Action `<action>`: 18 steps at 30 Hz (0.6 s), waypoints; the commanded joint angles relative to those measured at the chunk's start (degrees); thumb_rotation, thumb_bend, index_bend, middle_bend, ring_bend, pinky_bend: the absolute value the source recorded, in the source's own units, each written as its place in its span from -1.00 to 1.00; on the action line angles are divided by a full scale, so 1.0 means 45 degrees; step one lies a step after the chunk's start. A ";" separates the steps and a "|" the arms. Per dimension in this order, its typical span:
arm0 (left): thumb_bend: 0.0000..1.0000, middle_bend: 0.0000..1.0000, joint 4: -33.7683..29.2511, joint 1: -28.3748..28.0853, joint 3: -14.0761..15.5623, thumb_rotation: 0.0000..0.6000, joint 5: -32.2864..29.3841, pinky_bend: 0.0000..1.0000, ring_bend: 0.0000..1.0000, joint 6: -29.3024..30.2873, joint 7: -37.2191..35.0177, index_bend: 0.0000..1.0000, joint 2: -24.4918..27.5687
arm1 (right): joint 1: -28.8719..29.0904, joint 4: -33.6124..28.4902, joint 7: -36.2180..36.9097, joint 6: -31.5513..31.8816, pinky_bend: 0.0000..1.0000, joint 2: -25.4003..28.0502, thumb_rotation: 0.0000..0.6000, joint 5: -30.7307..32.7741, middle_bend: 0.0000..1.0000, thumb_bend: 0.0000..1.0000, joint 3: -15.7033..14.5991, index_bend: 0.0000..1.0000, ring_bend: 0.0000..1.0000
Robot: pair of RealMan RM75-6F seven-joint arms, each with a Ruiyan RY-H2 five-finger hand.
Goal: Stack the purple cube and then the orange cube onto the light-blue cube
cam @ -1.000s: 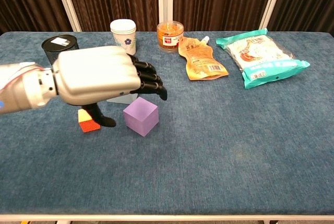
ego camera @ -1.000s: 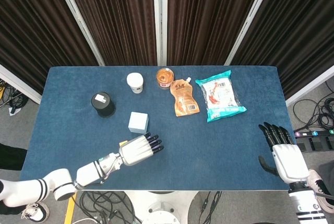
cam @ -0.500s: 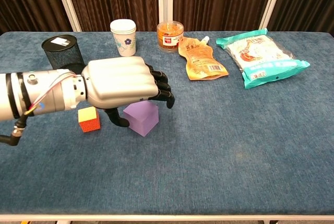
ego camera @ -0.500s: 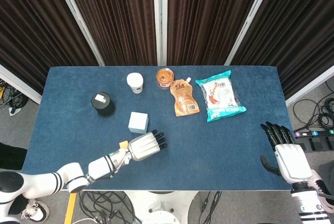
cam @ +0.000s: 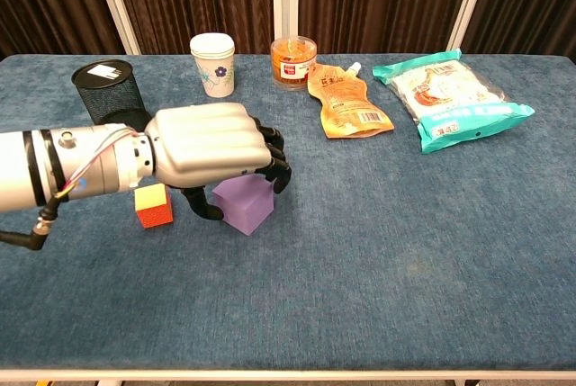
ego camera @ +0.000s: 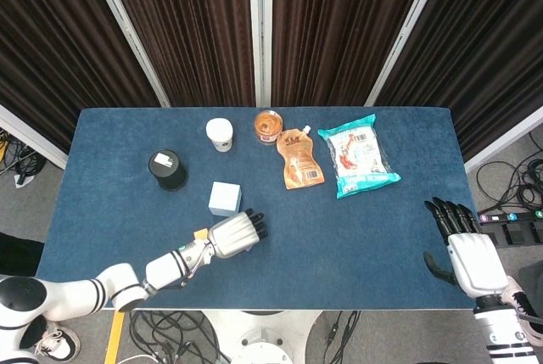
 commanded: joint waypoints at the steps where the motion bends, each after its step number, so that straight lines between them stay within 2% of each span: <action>1: -0.59 -0.07 -0.0312 -0.0005 0.0013 1.00 -0.0048 -0.22 -0.48 0.0201 -0.0025 -0.18 0.0161 | 0.0008 0.0004 -0.0020 -0.0021 -1.00 -0.0014 1.00 0.0009 -0.92 -0.42 -0.0004 -1.00 -1.00; 13: -0.62 -0.19 0.0316 -0.0027 -0.0025 1.00 -0.0630 -0.23 -0.48 0.0099 0.1323 -0.23 -0.0127 | 0.0036 -0.0006 -0.0017 -0.0105 -1.00 -0.0001 1.00 0.0055 -0.92 -0.42 -0.0021 -1.00 -1.00; 18: -0.62 -0.19 0.0304 -0.0009 0.0066 1.00 -0.0826 -0.23 -0.48 0.0027 0.1581 -0.14 -0.0176 | 0.0043 -0.0017 -0.0028 -0.0121 -1.00 0.0003 1.00 0.0044 -0.92 -0.42 -0.0030 -1.00 -1.00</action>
